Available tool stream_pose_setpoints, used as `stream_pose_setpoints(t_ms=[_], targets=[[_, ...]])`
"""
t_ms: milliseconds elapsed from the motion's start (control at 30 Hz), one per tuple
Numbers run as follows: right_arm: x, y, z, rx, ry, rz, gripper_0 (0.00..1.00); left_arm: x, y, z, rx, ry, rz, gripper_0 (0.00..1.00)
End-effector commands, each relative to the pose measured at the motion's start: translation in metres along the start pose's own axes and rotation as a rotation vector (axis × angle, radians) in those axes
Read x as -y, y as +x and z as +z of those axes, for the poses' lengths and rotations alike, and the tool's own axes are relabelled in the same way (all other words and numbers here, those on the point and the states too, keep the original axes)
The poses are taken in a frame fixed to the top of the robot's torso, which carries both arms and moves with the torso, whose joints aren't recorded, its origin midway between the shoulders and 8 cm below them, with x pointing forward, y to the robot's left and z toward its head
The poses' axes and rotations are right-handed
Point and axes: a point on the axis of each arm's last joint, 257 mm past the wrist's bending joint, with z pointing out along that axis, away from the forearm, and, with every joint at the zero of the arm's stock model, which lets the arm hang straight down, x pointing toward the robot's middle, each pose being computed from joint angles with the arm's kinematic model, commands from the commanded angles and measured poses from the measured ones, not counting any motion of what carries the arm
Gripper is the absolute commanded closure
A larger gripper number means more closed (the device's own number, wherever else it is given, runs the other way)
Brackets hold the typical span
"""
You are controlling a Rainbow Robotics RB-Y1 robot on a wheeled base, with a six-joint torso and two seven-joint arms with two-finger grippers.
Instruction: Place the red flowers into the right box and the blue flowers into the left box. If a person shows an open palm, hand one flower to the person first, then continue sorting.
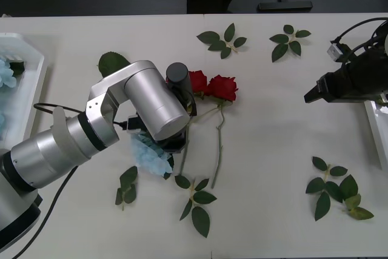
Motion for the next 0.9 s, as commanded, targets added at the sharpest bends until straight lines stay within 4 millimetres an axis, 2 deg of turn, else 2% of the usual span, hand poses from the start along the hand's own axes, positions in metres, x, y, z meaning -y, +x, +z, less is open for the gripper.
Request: stream_pose_setpoints(t_ms=[33, 267, 300, 333, 400, 567, 900], targets=[[-0.026, 0.004, 0.013, 0.007, -0.004, 0.01, 0.0, 0.006, 0.021, 0.0, -0.043, 0.01, -0.003, 0.0], [-0.055, 0.008, 0.024, 0.015, -0.004, 0.05, 0.0, 0.001, 0.024, 0.0, -0.058, -0.011, 0.001, 0.0], [-0.06, 0.009, 0.026, 0.013, -0.008, 0.057, 0.0, 0.0, 0.024, 0.001, -0.06, -0.013, 0.002, 0.11], [-0.064, 0.008, 0.027, 0.016, -0.011, 0.063, 0.0, 0.001, 0.024, 0.0, -0.059, -0.012, 0.004, 0.52], [-0.072, 0.01, 0.03, 0.014, -0.013, 0.082, 0.0, 0.0, 0.024, 0.001, -0.06, -0.015, 0.006, 0.79], [-0.09, 0.013, 0.037, 0.023, 0.027, 0.103, 0.0, -0.002, 0.024, 0.002, -0.062, -0.021, 0.013, 1.0], [-0.132, 0.025, 0.048, 0.047, 0.113, 0.131, 0.0, -0.007, 0.021, 0.005, -0.063, -0.03, 0.022, 1.0]])
